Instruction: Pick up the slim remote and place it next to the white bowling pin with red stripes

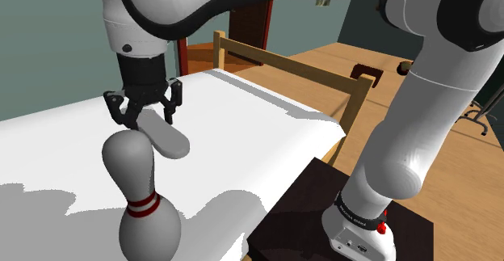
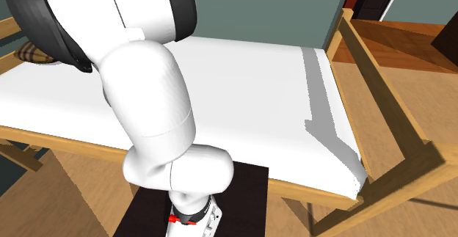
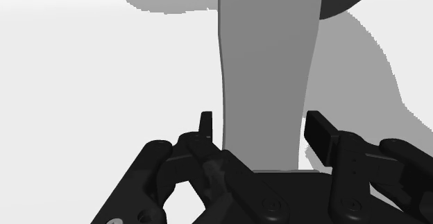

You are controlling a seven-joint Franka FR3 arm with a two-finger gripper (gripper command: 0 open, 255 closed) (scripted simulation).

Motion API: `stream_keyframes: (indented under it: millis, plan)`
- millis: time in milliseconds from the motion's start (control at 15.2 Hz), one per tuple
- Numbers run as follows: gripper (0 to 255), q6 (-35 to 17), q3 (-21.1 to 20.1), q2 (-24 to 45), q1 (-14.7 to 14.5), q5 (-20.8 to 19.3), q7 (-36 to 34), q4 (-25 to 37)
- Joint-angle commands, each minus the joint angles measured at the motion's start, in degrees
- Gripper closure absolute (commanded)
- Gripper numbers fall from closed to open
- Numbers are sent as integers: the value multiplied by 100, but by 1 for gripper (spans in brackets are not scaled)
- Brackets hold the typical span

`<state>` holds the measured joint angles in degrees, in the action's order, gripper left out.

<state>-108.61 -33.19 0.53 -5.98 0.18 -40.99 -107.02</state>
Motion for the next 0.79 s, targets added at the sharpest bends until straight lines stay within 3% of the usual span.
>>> stream_keyframes:
  millis: [0,726]
  plan:
    - [255,-146,2,4,2,-3,4,-137]
    - [255,-963,-10,233,-22,-146,-93,-763]
